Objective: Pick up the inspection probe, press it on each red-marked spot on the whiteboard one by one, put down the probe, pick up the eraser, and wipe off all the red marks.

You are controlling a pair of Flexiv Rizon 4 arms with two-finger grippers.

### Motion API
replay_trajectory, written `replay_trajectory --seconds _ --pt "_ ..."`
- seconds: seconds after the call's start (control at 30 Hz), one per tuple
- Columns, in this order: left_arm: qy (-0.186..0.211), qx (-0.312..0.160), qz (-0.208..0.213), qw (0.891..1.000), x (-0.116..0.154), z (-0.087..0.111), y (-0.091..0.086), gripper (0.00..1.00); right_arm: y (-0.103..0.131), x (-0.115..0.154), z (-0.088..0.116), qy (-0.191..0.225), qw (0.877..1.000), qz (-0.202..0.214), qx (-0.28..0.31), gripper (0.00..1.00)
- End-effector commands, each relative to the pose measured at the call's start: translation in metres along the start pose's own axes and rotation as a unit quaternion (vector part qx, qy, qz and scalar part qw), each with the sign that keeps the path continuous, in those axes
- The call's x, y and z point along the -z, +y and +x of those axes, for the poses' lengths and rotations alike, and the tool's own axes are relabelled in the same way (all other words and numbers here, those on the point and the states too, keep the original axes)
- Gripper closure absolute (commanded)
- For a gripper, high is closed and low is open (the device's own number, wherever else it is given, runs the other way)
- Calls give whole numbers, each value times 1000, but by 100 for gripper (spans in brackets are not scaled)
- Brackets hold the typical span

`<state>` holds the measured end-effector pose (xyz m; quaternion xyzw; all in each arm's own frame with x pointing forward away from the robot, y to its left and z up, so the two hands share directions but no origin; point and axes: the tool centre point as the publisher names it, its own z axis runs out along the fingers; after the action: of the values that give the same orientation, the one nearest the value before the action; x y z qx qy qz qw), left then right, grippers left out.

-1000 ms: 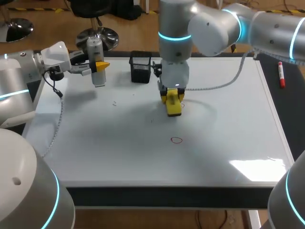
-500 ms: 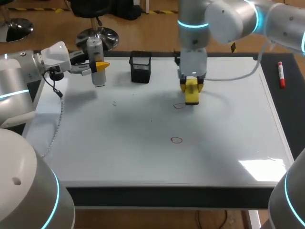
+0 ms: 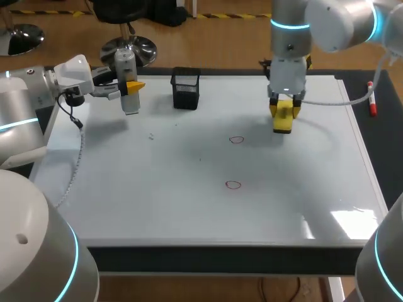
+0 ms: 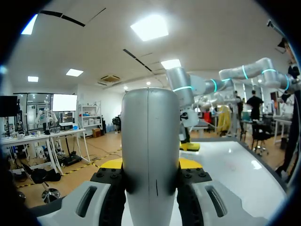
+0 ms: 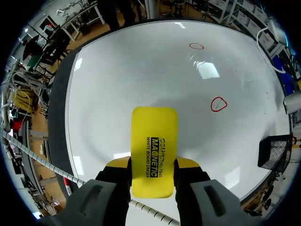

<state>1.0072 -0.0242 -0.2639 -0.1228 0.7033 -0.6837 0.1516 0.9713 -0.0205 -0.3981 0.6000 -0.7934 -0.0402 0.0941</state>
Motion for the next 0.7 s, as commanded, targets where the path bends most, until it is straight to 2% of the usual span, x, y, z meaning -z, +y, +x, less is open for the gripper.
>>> replay_trajectory --seconds 0.03,0.4,0.7 --pt "-1 -1 0 1000 0 1 -1 100 0 6 22 -11 1000 5 -12 100" --pt "-1 -1 0 1000 0 1 -1 100 -9 12 55 -26 997 20 -67 100" --pt "-1 -1 0 1000 0 1 -1 100 -16 13 58 -25 997 26 -74 100"
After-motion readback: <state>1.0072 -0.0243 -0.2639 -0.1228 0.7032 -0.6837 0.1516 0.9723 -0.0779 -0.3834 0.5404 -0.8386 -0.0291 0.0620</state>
